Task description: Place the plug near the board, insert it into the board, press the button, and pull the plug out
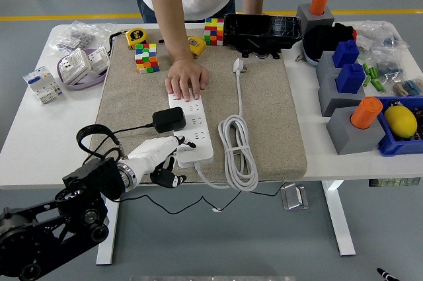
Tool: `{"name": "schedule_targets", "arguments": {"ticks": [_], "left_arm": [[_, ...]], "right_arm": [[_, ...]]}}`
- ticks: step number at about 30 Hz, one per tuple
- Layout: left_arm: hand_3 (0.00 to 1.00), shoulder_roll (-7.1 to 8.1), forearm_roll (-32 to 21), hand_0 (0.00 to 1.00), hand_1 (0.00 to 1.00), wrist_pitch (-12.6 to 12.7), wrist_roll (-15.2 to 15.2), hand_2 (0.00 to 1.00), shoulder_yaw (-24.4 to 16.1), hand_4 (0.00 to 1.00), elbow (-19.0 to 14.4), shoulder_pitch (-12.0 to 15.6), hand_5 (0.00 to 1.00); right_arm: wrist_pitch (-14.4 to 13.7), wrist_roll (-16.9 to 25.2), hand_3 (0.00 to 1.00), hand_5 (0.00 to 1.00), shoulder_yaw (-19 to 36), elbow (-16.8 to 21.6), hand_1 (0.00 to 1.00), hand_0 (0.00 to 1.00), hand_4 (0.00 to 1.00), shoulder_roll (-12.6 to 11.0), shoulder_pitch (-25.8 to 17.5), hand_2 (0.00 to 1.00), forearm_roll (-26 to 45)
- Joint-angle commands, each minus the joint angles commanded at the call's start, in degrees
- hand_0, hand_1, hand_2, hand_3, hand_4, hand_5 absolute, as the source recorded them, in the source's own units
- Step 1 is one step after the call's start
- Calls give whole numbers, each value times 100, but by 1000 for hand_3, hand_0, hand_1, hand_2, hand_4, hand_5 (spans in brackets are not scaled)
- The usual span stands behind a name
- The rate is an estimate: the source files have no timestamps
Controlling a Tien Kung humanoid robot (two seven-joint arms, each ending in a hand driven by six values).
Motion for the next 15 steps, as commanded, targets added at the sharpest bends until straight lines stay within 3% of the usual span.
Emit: {"name": "schedule_targets", "arguments": {"ticks": [15], "left_arm": [[806,-30,-84,71,72,-67,52,161,37,778,188,4,2]], "right_arm": [[2,-1,553,492,-5,13,640,608,951,-4,-1,653,-11]]}}
